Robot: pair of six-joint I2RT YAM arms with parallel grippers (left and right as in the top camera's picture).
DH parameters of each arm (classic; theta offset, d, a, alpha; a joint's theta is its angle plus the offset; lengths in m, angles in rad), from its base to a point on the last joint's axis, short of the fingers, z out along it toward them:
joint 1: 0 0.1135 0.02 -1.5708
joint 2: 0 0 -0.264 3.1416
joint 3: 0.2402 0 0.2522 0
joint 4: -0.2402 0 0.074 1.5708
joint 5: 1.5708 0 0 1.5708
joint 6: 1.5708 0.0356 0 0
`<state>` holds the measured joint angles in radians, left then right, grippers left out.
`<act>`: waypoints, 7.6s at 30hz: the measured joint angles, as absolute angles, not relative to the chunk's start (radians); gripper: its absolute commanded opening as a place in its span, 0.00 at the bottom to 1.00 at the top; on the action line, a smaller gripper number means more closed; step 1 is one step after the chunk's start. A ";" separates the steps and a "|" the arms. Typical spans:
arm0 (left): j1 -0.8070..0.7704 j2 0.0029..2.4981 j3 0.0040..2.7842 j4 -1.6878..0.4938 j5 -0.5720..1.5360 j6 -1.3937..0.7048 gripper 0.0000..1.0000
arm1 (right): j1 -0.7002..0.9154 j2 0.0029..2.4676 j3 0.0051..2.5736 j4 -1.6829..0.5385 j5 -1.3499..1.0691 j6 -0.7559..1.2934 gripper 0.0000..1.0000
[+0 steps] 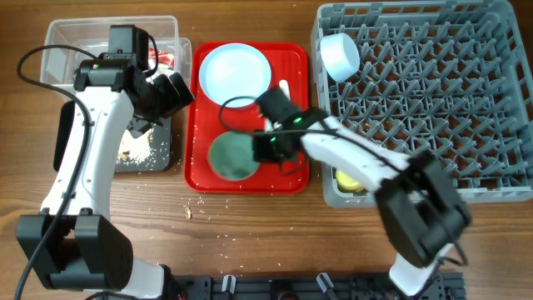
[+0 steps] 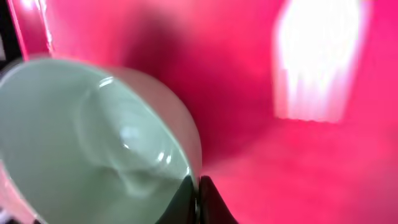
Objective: Sort waste into correct bins and load items into the dishwasher rack
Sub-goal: 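Grasp the green bowl and place it in the rack with right gripper, then move right gripper to the light-blue plate and grasp its rim, then lift the light-blue plate and stand it upright in the rack, then grasp the white fork on the red tray with right gripper, then insert the white fork upright into the rack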
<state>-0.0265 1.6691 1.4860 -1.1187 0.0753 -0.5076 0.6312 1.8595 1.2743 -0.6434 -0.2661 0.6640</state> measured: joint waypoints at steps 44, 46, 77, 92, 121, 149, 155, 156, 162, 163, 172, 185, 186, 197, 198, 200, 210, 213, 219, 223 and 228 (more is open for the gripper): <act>-0.027 1.669 1.486 -1.118 0.075 -0.508 1.00 | 0.656 1.835 1.330 -0.597 1.018 -0.351 0.87; -0.027 1.669 1.486 -1.119 0.075 -0.507 1.00 | 0.656 1.801 1.322 -0.487 0.947 -0.325 0.88; -0.027 1.669 1.486 -1.119 0.075 -0.508 1.00 | 0.501 2.214 1.659 -0.387 -0.104 0.549 0.43; -0.027 1.669 1.486 -1.118 0.075 -0.508 1.00 | 0.501 2.289 1.667 -0.370 -0.044 0.553 0.04; -0.027 1.669 1.486 -1.118 0.075 -0.508 1.00 | 0.247 1.638 1.680 -0.690 0.821 -0.592 0.04; -0.027 1.669 1.486 -1.118 0.075 -0.507 1.00 | 0.210 1.892 1.669 -0.526 0.628 -0.618 1.00; -0.027 1.669 1.486 -1.119 0.075 -0.508 1.00 | 0.221 1.674 1.664 -0.622 0.167 -0.342 1.00; -0.027 1.669 1.486 -1.118 0.075 -0.508 1.00 | 0.225 1.640 1.664 -0.624 0.042 -0.231 1.00; -0.027 1.669 1.486 -1.119 0.075 -0.507 1.00 | 0.299 1.659 1.594 -0.637 -0.450 0.150 0.82; -0.027 1.669 1.486 -1.119 0.075 -0.508 1.00 | 0.339 1.689 1.563 -0.664 -0.454 0.186 0.82; -0.027 1.669 1.486 -1.119 0.075 -0.508 1.00 | 0.590 1.925 1.475 -0.792 -0.201 0.453 0.60; -0.027 1.669 1.486 -1.118 0.075 -0.507 1.00 | 0.585 2.064 1.475 -0.694 -0.126 0.581 0.48; -0.027 1.669 1.486 -1.118 0.075 -0.508 1.00 | 0.585 2.066 1.475 -0.694 -0.120 0.583 0.48; -0.027 1.669 1.486 -1.118 0.075 -0.507 1.00 | 0.585 2.115 1.478 -0.646 -0.025 0.582 0.35; -0.027 1.669 1.486 -1.119 0.075 -0.508 1.00 | 0.585 2.117 1.478 -0.643 -0.024 0.582 0.30; -0.027 1.669 1.486 -1.118 0.075 -0.508 1.00 | 0.583 2.119 1.478 -0.642 -0.025 0.577 0.14; -0.027 1.669 1.486 -1.118 0.075 -0.508 1.00 | 0.583 2.124 1.497 -0.675 -0.076 0.569 0.04; -0.027 1.669 1.486 -1.118 0.075 -0.507 1.00 | 0.583 2.122 1.525 -0.715 -0.088 0.505 0.04; -0.027 1.669 1.486 -1.118 0.075 -0.508 1.00 | 0.575 1.939 1.529 -0.760 -0.098 0.417 0.04; -0.027 1.669 1.486 -1.118 0.075 -0.508 1.00 | 0.502 1.710 1.542 -0.914 -0.099 0.390 0.04; -0.027 1.669 1.486 -1.118 0.075 -0.508 1.00 | 0.271 1.467 1.558 -1.247 0.043 0.380 0.04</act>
